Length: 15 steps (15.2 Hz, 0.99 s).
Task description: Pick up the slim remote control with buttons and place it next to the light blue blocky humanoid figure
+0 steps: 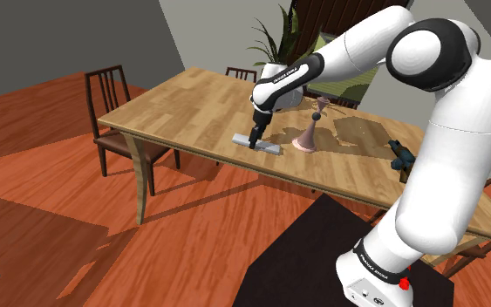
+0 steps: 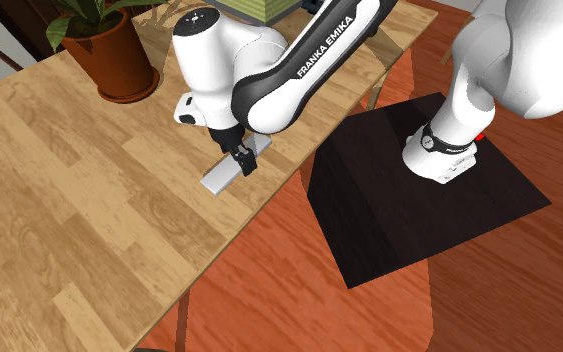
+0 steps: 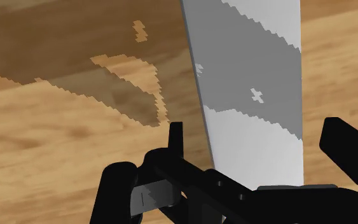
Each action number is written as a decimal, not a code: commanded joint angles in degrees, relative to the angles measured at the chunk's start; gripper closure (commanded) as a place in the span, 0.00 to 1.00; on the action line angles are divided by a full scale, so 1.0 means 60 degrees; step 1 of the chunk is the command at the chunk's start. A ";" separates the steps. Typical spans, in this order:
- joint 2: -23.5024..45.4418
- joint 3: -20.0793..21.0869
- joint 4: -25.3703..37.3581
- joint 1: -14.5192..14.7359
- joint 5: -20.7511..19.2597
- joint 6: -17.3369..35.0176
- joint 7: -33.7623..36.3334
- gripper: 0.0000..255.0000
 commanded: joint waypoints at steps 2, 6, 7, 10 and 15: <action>0.0009 0.0002 0.0000 0.0000 0.0002 0.0011 0.0000 0.00; 0.0008 0.0001 0.0001 0.0000 0.0002 0.0009 0.0000 1.00; 0.0008 0.0002 0.0002 0.0001 0.0002 0.0008 0.0001 1.00; 0.0006 0.0001 0.0003 0.0001 0.0001 0.0005 0.0001 1.00; -0.0079 -0.0008 0.0022 0.0007 -0.0020 -0.0097 0.0016 1.00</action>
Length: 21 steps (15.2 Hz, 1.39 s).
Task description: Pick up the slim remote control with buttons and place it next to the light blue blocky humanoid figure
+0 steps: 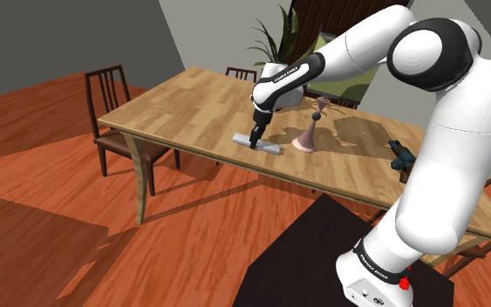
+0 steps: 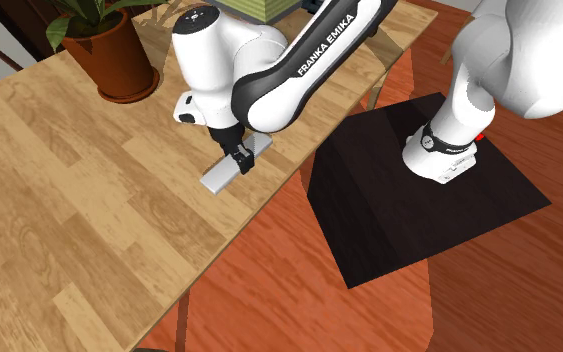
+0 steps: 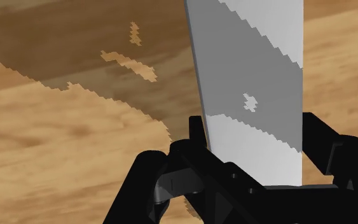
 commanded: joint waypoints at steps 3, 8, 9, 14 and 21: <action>-0.0287 -0.0029 0.0100 0.0023 -0.0074 -0.0386 0.0062 1.00; -0.0678 -0.0062 0.0274 0.0046 -0.0172 -0.0945 0.0134 1.00; -0.0751 -0.0067 0.0315 0.0050 -0.0191 -0.1059 0.0148 1.00; -0.1093 -0.0088 0.0552 0.0066 -0.0274 -0.1632 0.0211 1.00; -0.1499 -0.0107 0.0971 0.0081 -0.0370 -0.2451 0.0285 1.00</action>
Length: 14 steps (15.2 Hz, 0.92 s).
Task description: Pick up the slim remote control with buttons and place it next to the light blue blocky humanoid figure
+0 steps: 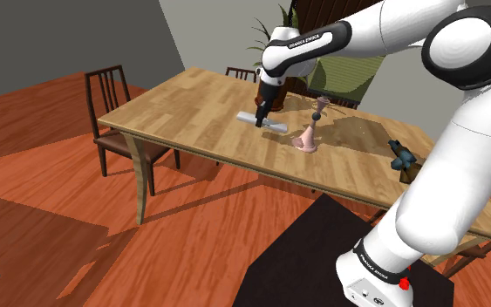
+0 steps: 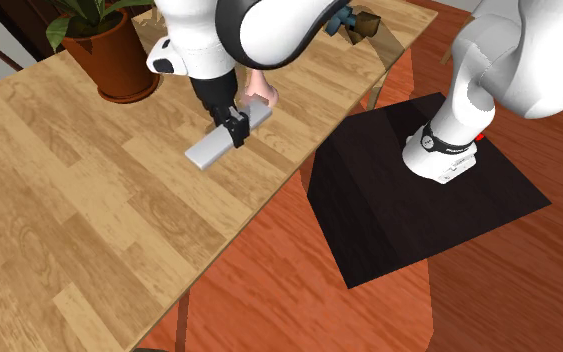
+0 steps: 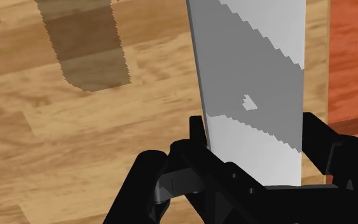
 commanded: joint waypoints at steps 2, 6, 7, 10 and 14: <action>-0.0119 -0.0006 0.0241 0.0001 -0.0030 -0.0359 0.0021 1.00; -0.0297 -0.0011 0.0544 0.0007 -0.0070 -0.0838 0.0054 1.00; -0.0337 -0.0012 0.0626 0.0008 -0.0079 -0.0958 0.0062 1.00; -0.0445 -0.0015 0.0882 0.0010 -0.0103 -0.1321 0.0082 1.00; -0.0956 -0.0284 0.0342 -0.0290 -0.0182 -0.1297 -0.0461 1.00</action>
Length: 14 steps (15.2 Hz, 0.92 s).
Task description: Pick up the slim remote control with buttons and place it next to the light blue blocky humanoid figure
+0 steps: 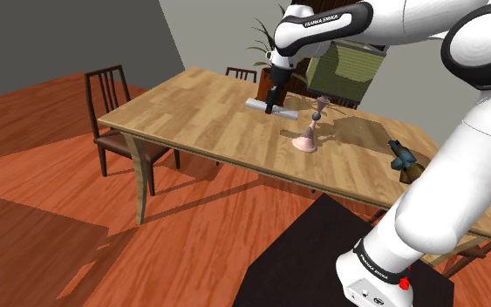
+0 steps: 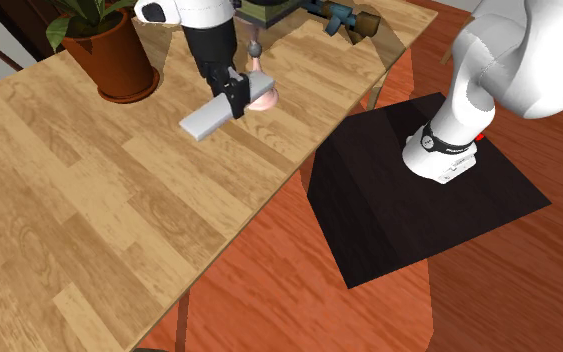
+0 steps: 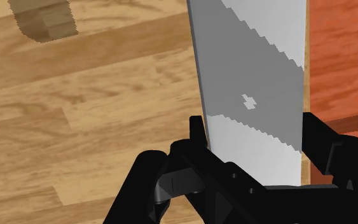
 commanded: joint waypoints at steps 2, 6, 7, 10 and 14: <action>-0.0468 -0.0288 -0.0555 -0.0311 -0.0090 0.0084 -0.0573 1.00; -0.0950 -0.0704 -0.1115 -0.0730 -0.0224 0.0165 -0.1350 1.00; -0.1050 -0.0812 -0.1227 -0.0838 -0.0260 0.0178 -0.1551 1.00; -0.1301 -0.1159 -0.1499 -0.1157 -0.0368 0.0204 -0.2165 1.00; -0.1513 -0.1648 -0.1709 -0.1587 -0.0500 0.0215 -0.3020 1.00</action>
